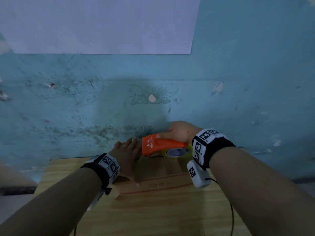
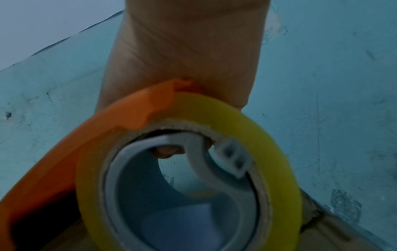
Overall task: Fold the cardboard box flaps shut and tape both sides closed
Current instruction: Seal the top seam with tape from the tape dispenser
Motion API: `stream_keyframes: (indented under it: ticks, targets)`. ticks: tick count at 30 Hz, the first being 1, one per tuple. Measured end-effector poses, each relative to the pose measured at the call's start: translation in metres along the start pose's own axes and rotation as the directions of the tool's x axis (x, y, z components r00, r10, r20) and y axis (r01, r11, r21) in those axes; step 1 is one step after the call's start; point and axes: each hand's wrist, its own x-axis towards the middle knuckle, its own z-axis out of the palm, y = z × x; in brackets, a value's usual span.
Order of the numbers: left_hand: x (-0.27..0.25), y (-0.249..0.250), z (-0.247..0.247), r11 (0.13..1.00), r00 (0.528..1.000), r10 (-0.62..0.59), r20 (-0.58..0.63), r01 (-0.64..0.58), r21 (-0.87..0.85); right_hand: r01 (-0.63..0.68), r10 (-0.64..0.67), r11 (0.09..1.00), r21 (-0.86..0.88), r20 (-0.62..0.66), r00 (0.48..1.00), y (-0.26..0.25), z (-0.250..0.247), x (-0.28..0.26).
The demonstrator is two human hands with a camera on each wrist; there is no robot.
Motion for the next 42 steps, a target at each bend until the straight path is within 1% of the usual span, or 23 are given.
stream_keyframes:
  ticks: [3,6,8,12,14,17,22,26,28,31,35,38,40,42]
  targets:
    - [0.001,0.001,-0.004,1.0,1.0,-0.008,-0.02,0.009,0.027,0.011,-0.011,1.0,-0.026,0.012,1.0,-0.001,-0.001,-0.005]
    - [0.002,0.001,-0.004,0.999,0.998,-0.016,-0.06,0.018,0.039,0.006,-0.006,0.998,-0.069,-0.005,1.0,-0.003,-0.005,-0.015]
    - [0.0,0.002,-0.004,0.999,0.998,-0.02,-0.059,0.023,0.046,-0.004,0.004,0.995,-0.1,-0.009,1.0,-0.004,-0.007,-0.019]
    - [-0.003,-0.001,-0.009,0.998,0.997,-0.021,-0.079,0.026,0.064,0.006,-0.007,0.997,-0.08,-0.004,1.0,-0.003,-0.012,-0.023]
    - [-0.006,-0.007,-0.009,0.997,0.996,-0.029,-0.081,0.035,0.074,0.005,-0.005,0.995,-0.104,-0.003,1.0,-0.001,-0.017,-0.026]
    - [-0.016,-0.019,-0.002,0.995,0.997,-0.07,-0.045,0.073,0.073,-0.034,0.037,0.987,-0.157,0.013,0.999,0.005,-0.026,-0.033]
    - [-0.029,-0.036,0.002,0.993,0.995,-0.099,-0.004,0.099,0.057,-0.099,0.101,0.981,-0.169,0.005,0.995,0.02,-0.033,-0.037]
    - [-0.046,-0.059,0.012,0.983,0.982,-0.179,0.06,0.176,0.05,-0.171,0.172,0.966,-0.196,-0.009,0.985,0.04,-0.038,-0.045]
    - [-0.051,-0.064,0.016,0.981,0.978,-0.191,0.086,0.188,0.051,-0.188,0.19,0.964,-0.188,-0.009,0.982,0.047,-0.032,-0.045]
    - [-0.051,-0.061,0.014,0.979,0.975,-0.189,0.117,0.179,0.094,-0.172,0.176,0.967,-0.187,0.004,0.984,0.047,-0.023,-0.043]
    - [-0.045,-0.053,0.002,0.973,0.972,-0.183,0.146,0.157,0.171,-0.176,0.178,0.97,-0.167,-0.002,0.984,0.049,-0.023,-0.048]
    - [-0.033,-0.044,0.0,0.974,0.982,-0.131,0.138,0.101,0.204,-0.16,0.16,0.974,-0.16,-0.01,0.987,0.047,-0.024,-0.051]
    - [-0.023,-0.036,0.0,0.977,0.99,-0.085,0.114,0.061,0.202,-0.157,0.156,0.975,-0.16,-0.014,0.988,0.048,-0.024,-0.051]
    - [-0.016,-0.025,-0.007,0.984,0.993,-0.069,0.092,0.053,0.171,-0.158,0.158,0.974,-0.16,-0.014,0.987,0.05,-0.024,-0.05]
